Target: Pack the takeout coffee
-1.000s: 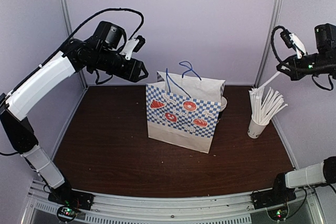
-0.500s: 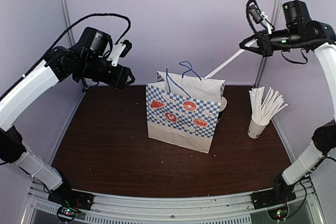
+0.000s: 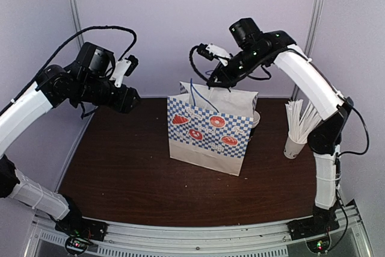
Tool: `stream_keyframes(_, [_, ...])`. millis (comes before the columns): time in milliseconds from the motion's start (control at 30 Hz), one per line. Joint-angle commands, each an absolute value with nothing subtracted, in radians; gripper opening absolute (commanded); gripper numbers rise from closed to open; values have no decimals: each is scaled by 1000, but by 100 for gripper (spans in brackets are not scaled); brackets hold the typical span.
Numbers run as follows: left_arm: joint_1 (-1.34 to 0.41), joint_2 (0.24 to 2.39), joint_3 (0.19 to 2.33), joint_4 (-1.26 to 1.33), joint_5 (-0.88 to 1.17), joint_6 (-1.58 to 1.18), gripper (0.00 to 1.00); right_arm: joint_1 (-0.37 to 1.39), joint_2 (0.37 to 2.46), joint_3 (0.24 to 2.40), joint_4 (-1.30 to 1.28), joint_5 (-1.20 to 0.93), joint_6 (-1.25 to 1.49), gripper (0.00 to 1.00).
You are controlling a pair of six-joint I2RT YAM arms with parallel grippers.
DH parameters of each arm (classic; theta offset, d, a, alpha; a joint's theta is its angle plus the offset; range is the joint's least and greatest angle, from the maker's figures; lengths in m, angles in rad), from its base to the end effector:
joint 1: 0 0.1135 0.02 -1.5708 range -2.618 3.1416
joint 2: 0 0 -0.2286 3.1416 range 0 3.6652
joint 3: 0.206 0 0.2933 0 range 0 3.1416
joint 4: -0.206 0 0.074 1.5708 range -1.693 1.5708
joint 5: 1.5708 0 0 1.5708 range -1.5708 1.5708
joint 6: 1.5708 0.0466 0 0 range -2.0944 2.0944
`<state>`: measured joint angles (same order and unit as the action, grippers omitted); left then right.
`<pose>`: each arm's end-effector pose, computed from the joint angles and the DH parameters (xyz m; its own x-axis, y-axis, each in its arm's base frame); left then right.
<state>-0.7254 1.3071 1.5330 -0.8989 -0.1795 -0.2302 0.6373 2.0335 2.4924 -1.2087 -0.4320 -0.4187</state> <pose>0.2453 -0.2064 0.3823 -0.5792 0.2135 -0.7867 0.4274 0.9013 -0.0701 0.3404 0.2763 0.4198 -0.1806 -0.5931 -0.7846 -0.9414 0.3354 -0.0369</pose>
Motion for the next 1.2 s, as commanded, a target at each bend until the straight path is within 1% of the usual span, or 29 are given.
stream_keyframes(0, [-724,1264,1499,-887,-193,-244,57,675,2119,2576,-1219,-372,-451,63])
stream_keyframes(33, [-724,1256,1491,-888,-197,-242,58,681,2114,2595,-1218,-362,-456,76])
stream_keyframes(67, [-724,1251,1483,-888,-206,-236,59,682,2099,2601,-1211,-343,-455,85])
stream_keyframes(100, [-723,1247,1475,-887,-217,-231,60,678,2069,2596,-1195,-316,-454,94])
stream_keyframes(133, [-724,1244,1467,-887,-229,-227,61,670,2032,2583,-1177,-311,-449,99])
stream_keyframes(333, [-706,1256,1424,-834,-291,-184,70,589,1790,2419,-1120,-300,-447,100])
stream_keyframes(400, [-676,1268,1415,-805,-271,-172,71,549,1703,2307,-1084,-288,-436,100])
stream_keyframes(533, [-604,1293,1404,-744,-221,-151,74,422,1507,1987,-956,-308,-379,100])
stream_keyframes(667, [-509,1311,1401,-699,-162,-148,75,250,1374,1779,-894,-392,-308,100])
stream_keyframes(800, [-447,1317,1388,-658,-118,-158,76,133,1244,1596,-835,-423,-269,100])
stream_keyframes(900, [-433,1304,1363,-617,-100,-160,77,116,1177,1472,-765,-294,-163,100])
stream_keyframes(967, [-432,1288,1347,-597,-78,-161,77,114,1145,1405,-750,-222,-145,100])
stream_keyframes(1067, [-433,1274,1336,-587,-56,-165,77,108,1113,1343,-738,-228,-151,100])
stream_keyframes(1167, [-433,1261,1318,-570,-55,-165,78,91,1109,1327,-730,-297,-138,100])
